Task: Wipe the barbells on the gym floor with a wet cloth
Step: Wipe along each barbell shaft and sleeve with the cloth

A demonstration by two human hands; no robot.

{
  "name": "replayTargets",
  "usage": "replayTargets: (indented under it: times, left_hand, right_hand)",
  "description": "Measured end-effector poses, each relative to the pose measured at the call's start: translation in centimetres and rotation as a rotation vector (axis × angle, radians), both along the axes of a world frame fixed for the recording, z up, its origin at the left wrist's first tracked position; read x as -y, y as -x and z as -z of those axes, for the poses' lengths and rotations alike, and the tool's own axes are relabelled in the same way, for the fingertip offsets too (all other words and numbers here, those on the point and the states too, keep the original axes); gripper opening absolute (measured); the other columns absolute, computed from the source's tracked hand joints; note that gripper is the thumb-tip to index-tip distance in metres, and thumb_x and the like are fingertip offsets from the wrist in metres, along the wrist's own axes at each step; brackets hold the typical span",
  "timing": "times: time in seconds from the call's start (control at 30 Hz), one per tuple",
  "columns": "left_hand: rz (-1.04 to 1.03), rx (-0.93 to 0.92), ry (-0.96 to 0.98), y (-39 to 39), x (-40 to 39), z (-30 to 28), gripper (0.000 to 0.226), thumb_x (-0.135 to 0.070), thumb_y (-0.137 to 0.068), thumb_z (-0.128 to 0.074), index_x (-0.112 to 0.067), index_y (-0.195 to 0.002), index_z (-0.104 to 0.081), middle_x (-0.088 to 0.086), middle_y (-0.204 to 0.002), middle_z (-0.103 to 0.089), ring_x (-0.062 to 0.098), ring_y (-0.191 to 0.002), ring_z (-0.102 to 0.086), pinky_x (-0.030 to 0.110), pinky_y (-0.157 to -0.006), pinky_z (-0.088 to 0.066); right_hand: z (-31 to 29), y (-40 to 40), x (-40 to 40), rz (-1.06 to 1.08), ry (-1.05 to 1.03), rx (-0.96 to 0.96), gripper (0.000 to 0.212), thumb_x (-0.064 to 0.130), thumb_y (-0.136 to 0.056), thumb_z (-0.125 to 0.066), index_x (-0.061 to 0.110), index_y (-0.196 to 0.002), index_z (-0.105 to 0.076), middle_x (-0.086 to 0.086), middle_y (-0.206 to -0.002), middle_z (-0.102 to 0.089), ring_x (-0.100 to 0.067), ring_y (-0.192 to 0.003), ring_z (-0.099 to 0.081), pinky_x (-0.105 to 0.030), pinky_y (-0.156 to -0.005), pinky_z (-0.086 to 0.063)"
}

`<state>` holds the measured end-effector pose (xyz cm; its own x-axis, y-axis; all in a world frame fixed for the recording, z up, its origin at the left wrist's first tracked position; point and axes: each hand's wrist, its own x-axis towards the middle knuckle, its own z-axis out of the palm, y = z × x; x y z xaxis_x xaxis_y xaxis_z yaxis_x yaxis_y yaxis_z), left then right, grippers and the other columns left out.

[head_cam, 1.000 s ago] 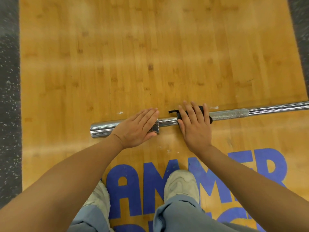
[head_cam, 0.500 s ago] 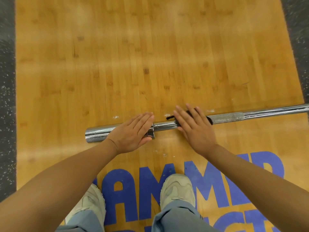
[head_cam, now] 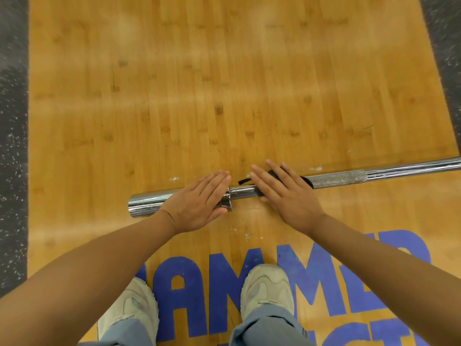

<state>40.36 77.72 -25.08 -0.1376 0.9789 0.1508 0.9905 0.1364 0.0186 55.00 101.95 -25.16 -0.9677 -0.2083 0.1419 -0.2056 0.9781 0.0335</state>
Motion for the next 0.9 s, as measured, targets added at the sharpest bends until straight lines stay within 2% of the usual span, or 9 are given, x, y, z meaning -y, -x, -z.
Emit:
replayTargets:
  times: [0.13,0.23,0.37,0.47,0.6,0.73,0.83,0.9]
  left_hand:
    - [0.002,0.017,-0.010,0.1,0.0,0.0,0.062,-0.042,-0.108,-0.021,0.008,-0.144,-0.027,0.027,-0.143,-0.047,0.035,-0.132,-0.048,0.041,-0.115,-0.032]
    - [0.002,0.006,-0.013,-0.1,0.0,0.0,0.062,-0.042,-0.108,-0.022,0.008,-0.144,-0.027,0.027,-0.143,-0.047,0.036,-0.131,-0.048,0.040,-0.115,-0.029]
    - [-0.005,-0.001,-0.009,-0.3,0.0,0.0,0.063,-0.042,-0.107,-0.022,0.008,-0.144,-0.027,0.027,-0.142,-0.048,0.036,-0.130,-0.050,0.041,-0.114,-0.032]
    - [0.004,-0.001,-0.017,-0.2,-0.1,-0.1,0.062,-0.043,-0.107,-0.023,0.008,-0.144,-0.028,0.027,-0.142,-0.048,0.035,-0.131,-0.049,0.039,-0.115,-0.029]
    - [0.004,0.018,-0.027,0.0,0.0,-0.1,0.062,-0.043,-0.107,-0.025,0.007,-0.144,-0.028,0.026,-0.142,-0.048,0.034,-0.131,-0.048,0.039,-0.114,-0.030]
    - [-0.008,0.027,-0.022,-0.1,0.0,-0.1,0.062,-0.042,-0.107,-0.023,0.008,-0.144,-0.028,0.027,-0.143,-0.047,0.035,-0.131,-0.048,0.040,-0.115,-0.030]
    - [-0.006,0.014,-0.022,-0.3,0.0,0.0,0.062,-0.042,-0.107,-0.022,0.008,-0.144,-0.028,0.027,-0.142,-0.048,0.036,-0.131,-0.050,0.041,-0.112,-0.035]
    - [-0.012,0.006,-0.025,-0.3,0.0,0.0,0.062,-0.042,-0.107,-0.022,0.008,-0.143,-0.029,0.027,-0.142,-0.048,0.036,-0.131,-0.050,0.042,-0.111,-0.037]
  right_hand:
    - [-0.3,-1.2,-4.0,-0.165,-0.024,0.052,0.049,0.035,-0.110,-0.030,0.017,-0.156,-0.026,-0.005,-0.160,-0.030,-0.032,-0.146,-0.032,-0.044,-0.119,-0.027]
    - [-1.0,-2.9,-6.6,-0.053,-0.045,0.072,0.049,0.036,-0.111,-0.026,0.017,-0.156,-0.025,-0.007,-0.159,-0.032,-0.032,-0.145,-0.034,-0.047,-0.116,-0.030]
    - [-0.6,-1.3,-1.6,0.154,0.036,-0.023,0.046,0.036,-0.111,-0.026,0.017,-0.152,-0.035,-0.005,-0.156,-0.040,-0.033,-0.142,-0.040,-0.052,-0.113,-0.032]
    - [0.3,0.6,1.8,0.075,0.049,-0.037,0.047,0.040,-0.109,-0.032,0.019,-0.151,-0.039,-0.003,-0.155,-0.042,-0.031,-0.141,-0.042,-0.049,-0.112,-0.034]
    - [0.0,-0.9,-2.2,-0.071,-0.019,0.001,0.049,0.040,-0.109,-0.033,0.022,-0.154,-0.031,-0.006,-0.158,-0.035,-0.033,-0.142,-0.040,-0.046,-0.115,-0.033]
    - [-0.8,-2.9,-5.4,0.018,-0.029,0.016,0.047,0.037,-0.111,-0.029,0.018,-0.153,-0.031,-0.008,-0.157,-0.036,-0.035,-0.141,-0.041,-0.049,-0.113,-0.035]
    - [-0.8,-1.9,-2.5,0.141,0.028,-0.046,0.044,0.034,-0.110,-0.034,0.017,-0.150,-0.037,-0.006,-0.154,-0.042,-0.035,-0.138,-0.046,-0.050,-0.110,-0.037]
    - [-0.2,-0.2,0.4,0.089,0.057,-0.033,0.045,0.034,-0.109,-0.034,0.018,-0.151,-0.036,-0.004,-0.154,-0.043,-0.034,-0.137,-0.047,-0.047,-0.109,-0.037]
